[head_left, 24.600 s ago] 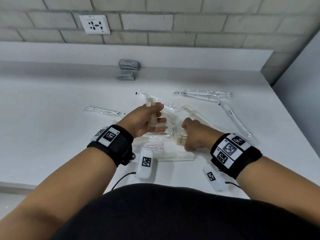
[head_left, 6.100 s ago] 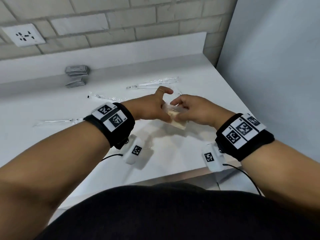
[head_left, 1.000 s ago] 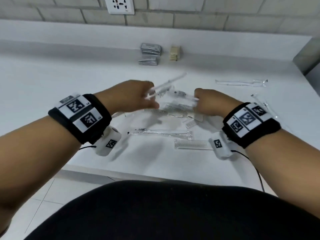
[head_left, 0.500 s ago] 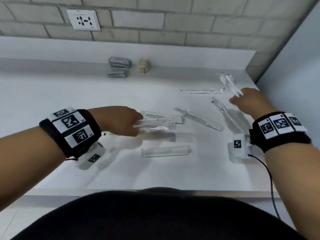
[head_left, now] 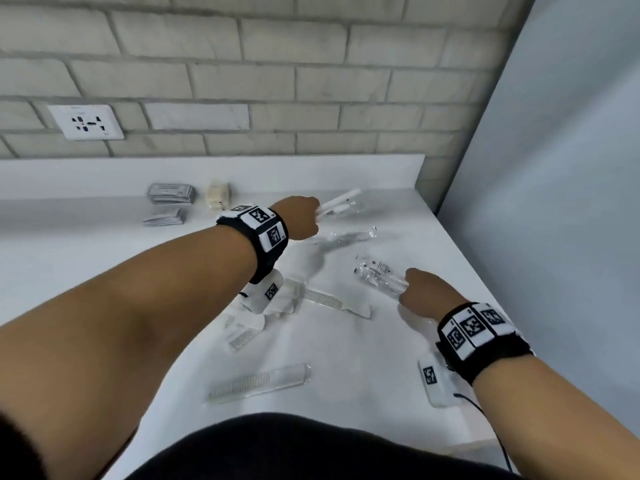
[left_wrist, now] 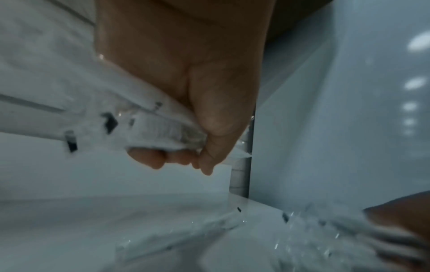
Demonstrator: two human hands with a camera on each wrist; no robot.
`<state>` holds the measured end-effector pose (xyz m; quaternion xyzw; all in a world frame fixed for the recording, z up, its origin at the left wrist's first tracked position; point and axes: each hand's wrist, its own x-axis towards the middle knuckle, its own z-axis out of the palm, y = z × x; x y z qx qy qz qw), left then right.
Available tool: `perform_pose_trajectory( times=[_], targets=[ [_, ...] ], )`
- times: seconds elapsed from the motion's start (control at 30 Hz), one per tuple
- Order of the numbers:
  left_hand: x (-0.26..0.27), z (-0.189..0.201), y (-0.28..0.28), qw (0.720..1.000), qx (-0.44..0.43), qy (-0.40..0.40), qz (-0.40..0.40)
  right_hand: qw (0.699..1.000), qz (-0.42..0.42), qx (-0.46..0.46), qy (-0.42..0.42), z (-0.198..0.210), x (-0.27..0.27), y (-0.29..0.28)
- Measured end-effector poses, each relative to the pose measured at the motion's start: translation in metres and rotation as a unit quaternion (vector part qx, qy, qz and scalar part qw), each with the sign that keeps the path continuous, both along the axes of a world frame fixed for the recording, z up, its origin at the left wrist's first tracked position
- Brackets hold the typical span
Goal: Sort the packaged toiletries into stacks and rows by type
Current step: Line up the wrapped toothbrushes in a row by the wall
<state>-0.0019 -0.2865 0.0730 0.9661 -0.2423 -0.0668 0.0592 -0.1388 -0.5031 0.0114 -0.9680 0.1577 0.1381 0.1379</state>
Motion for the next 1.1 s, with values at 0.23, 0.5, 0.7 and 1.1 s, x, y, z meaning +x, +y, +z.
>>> perform_pose_trajectory(
  times=[0.23,0.5,0.7,1.1],
  targets=[
    [0.04,-0.052,-0.046,0.996,0.069,0.05,-0.003,0.992,-0.04,0.116,-0.038,-0.003,-0.011,-0.023],
    [0.062,-0.067,-0.032,0.99,-0.023,0.114,0.086,0.973,-0.055,0.217,-0.049,0.001,0.053,-0.011],
    [0.098,-0.059,-0.001,0.953,-0.117,0.195,0.203,0.947,-0.066,0.311,-0.034,0.003,0.149,0.032],
    [0.138,-0.068,0.03,0.811,-0.415,0.306,0.276,0.97,-0.112,0.191,-0.097,-0.011,0.246,0.05]
  ],
)
